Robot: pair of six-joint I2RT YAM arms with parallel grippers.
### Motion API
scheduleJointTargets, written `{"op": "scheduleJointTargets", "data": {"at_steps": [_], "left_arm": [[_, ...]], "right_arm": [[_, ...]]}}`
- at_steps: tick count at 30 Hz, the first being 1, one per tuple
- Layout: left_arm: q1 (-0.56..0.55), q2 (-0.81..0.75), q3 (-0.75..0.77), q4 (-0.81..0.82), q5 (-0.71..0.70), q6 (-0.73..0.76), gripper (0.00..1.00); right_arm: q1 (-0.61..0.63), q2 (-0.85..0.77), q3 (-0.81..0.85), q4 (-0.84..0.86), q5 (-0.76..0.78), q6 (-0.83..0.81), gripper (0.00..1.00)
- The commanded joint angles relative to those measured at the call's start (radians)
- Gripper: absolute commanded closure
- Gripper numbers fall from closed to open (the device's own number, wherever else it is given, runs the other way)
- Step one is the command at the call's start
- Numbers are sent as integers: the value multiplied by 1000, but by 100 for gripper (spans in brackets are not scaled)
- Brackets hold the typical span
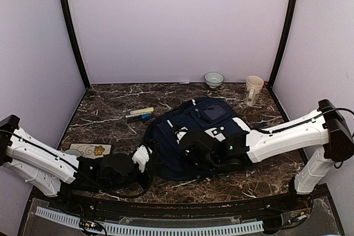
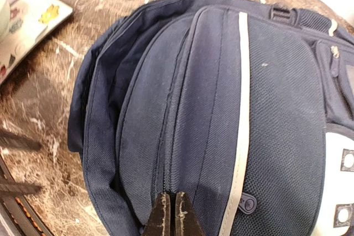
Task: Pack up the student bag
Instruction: Hold the second largest pocket of the student bag.
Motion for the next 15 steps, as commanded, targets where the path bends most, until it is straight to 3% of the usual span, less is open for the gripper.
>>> {"op": "scheduleJointTargets", "data": {"at_steps": [1,9,15], "left_arm": [[-3,61,40,133,30,70,72],[-6,196,50,330,39,108,32],[-6,266,76,395,31,160,29]], "right_arm": [[-29,-50,18,43,49,-10,100],[-50,-104,43,87,-53,-10,100],[-52,-94,64,86,-56,-23,100]]}}
